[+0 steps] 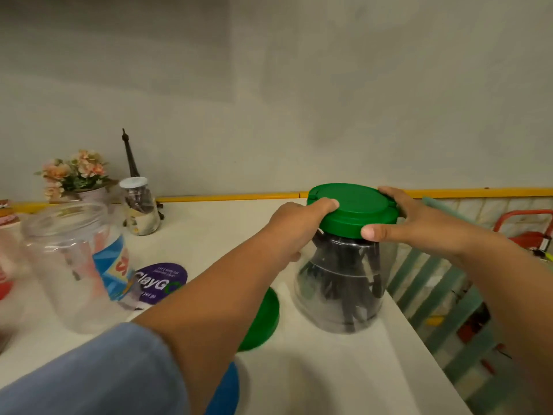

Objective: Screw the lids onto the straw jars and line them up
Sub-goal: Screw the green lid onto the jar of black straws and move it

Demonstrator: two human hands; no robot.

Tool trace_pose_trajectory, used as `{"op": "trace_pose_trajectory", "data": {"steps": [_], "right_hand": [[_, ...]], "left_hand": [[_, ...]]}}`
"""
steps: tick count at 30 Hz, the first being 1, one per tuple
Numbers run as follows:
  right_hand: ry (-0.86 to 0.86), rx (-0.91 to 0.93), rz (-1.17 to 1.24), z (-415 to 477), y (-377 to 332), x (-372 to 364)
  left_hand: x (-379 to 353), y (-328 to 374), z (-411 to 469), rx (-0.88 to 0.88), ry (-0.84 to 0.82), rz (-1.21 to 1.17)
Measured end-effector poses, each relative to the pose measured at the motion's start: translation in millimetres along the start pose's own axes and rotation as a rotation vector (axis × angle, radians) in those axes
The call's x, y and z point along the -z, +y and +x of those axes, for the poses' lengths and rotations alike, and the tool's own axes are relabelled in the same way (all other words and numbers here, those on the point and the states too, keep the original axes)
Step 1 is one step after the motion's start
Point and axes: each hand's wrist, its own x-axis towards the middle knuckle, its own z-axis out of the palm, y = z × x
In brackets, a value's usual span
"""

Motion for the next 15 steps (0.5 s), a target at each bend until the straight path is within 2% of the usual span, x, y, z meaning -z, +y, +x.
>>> {"op": "trace_pose_trajectory", "data": {"steps": [9, 15], "right_hand": [[-0.127, -0.039, 0.014, 126.2, 0.9, 9.4], [-0.155, -0.054, 0.060, 205.3, 7.6, 10.3]], "left_hand": [[17.6, 27.1, 100.6, 0.171, 0.068, -0.029], [20.2, 44.3, 162.3, 0.182, 0.207, -0.070]]}}
